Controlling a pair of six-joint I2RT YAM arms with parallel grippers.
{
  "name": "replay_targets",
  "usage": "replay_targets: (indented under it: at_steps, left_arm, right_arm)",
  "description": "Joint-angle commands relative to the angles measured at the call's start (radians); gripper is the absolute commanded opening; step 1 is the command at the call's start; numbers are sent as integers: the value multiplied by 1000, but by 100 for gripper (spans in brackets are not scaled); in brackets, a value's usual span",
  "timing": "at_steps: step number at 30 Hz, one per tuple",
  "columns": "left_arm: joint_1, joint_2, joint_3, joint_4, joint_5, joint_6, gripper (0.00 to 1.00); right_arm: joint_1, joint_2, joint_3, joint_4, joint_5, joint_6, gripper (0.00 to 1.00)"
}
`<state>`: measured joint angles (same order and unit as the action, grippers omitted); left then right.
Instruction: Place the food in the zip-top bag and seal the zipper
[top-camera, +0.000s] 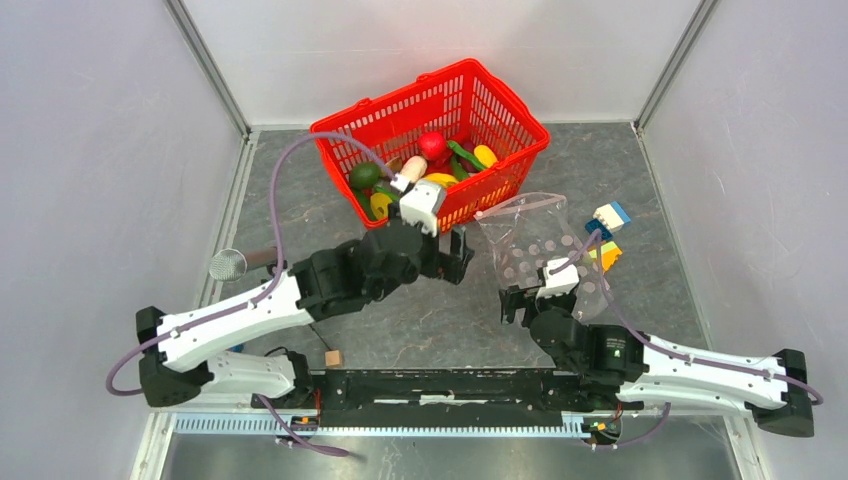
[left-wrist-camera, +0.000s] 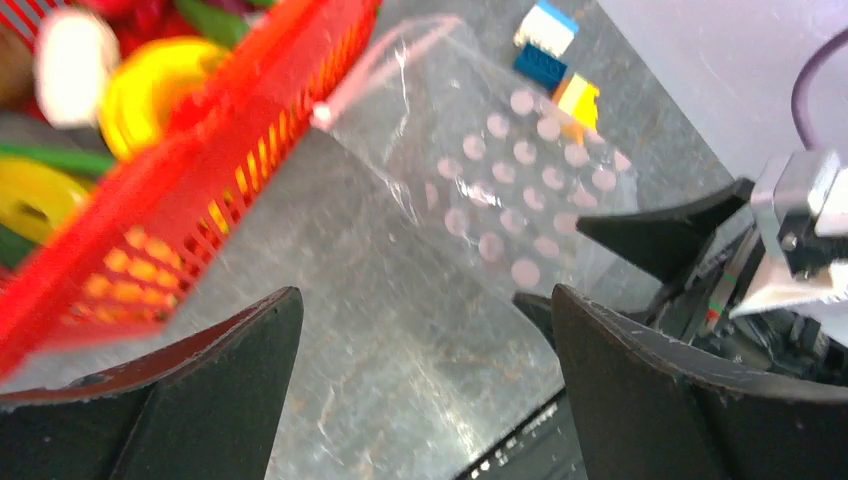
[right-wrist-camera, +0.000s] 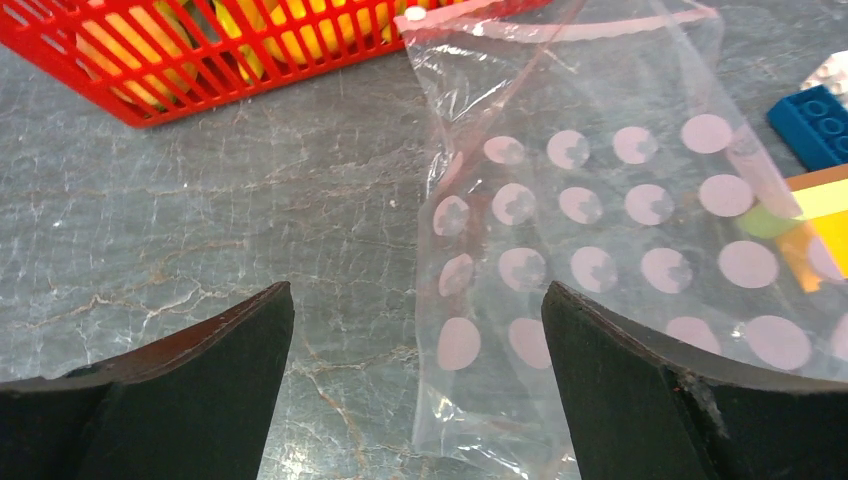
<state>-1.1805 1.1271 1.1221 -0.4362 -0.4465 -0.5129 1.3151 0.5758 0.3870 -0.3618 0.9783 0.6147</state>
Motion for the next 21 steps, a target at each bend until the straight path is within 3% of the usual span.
replay_targets:
  at_steps: [1, 4, 9, 21]
  left_arm:
    - [19, 110, 223, -62, -121, 245, 100]
    - [90, 181, 328, -99, -121, 299, 100]
    - [300, 262, 341, -85, 61, 301, 100]
    - [472, 345, 233, -16, 176, 293, 100]
  right_arm:
    - [-1, -28, 100, -128, 88, 50, 98]
    - [-3, -11, 134, -135, 78, 10, 98]
    - [-15, 63, 181, -150, 72, 6, 98]
    - [-94, 104, 162, -49, -45, -35, 98]
